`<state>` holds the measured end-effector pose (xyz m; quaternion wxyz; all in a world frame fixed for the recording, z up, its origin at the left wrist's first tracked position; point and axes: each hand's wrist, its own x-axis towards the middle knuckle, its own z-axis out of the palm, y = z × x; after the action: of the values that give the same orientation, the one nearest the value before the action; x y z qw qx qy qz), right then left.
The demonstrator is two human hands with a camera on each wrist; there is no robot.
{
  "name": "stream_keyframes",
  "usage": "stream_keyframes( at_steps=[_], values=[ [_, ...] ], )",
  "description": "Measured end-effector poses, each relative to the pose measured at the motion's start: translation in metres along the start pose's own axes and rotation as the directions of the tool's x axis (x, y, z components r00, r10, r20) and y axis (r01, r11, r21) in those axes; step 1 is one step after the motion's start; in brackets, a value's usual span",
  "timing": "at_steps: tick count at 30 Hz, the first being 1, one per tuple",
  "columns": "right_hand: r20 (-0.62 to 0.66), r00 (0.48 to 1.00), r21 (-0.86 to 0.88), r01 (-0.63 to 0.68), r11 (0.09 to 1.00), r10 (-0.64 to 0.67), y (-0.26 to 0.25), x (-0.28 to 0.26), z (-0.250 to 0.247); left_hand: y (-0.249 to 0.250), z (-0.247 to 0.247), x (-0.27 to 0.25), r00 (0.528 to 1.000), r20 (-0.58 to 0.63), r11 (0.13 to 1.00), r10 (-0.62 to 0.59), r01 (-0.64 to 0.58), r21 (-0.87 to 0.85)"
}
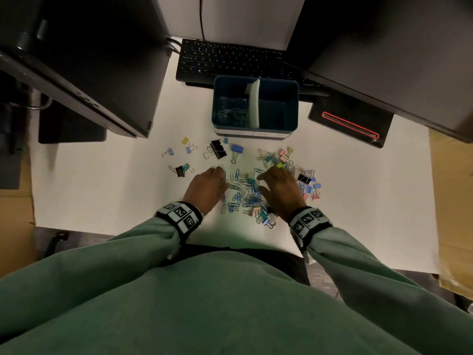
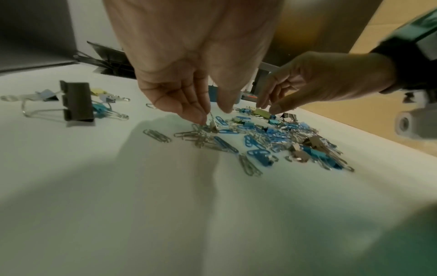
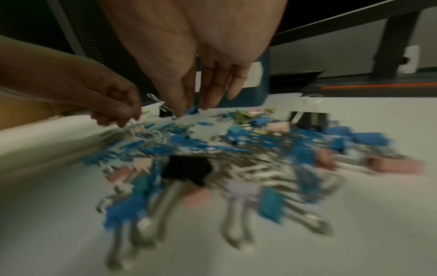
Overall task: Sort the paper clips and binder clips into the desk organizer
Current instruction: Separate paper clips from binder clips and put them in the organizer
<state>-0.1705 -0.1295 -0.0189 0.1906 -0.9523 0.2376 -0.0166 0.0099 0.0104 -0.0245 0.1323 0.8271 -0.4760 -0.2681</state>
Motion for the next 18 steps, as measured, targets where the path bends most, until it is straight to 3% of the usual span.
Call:
stream_keyframes(
  at_steps=[4, 7, 10, 12, 14, 16, 18],
  values=[
    [0.067, 0.995, 0.014, -0.070, 0.997, 0.068, -0.026, 0.034, 0.013, 0.002, -0.011, 0.010, 0.994, 0.050, 0.984, -0.093, 0.099, -0.146],
    [0.163, 0.978, -0.011, -0.133, 0.991, 0.133, -0.026, 0.051, 0.022, -0.013, -0.026, 0.005, 0.982, -0.037, 0.955, -0.183, 0.168, -0.246],
    [0.164, 0.972, 0.043, -0.176, 0.983, 0.166, -0.019, 0.057, 0.023, -0.037, -0.038, 0.005, 0.956, -0.113, 0.947, -0.272, 0.244, -0.211],
    [0.113, 0.972, 0.074, -0.216, 0.974, 0.207, -0.010, 0.055, 0.019, -0.044, -0.039, 0.005, 0.960, -0.164, 0.969, -0.226, 0.205, -0.138],
    [0.047, 0.955, 0.107, -0.297, 0.949, 0.293, 0.003, 0.050, 0.013, -0.040, -0.034, 0.002, 0.981, -0.165, 0.994, -0.102, 0.094, -0.055],
    [0.002, 0.945, 0.100, -0.325, 0.940, 0.326, 0.011, 0.042, 0.005, -0.030, -0.024, -0.004, 0.999, -0.029, 0.999, 0.033, -0.033, 0.008],
    [0.020, 0.972, 0.087, -0.235, 0.968, 0.235, 0.007, 0.034, 0.001, -0.024, -0.011, -0.008, 0.984, 0.152, 0.993, 0.088, -0.099, 0.064]
  ],
)
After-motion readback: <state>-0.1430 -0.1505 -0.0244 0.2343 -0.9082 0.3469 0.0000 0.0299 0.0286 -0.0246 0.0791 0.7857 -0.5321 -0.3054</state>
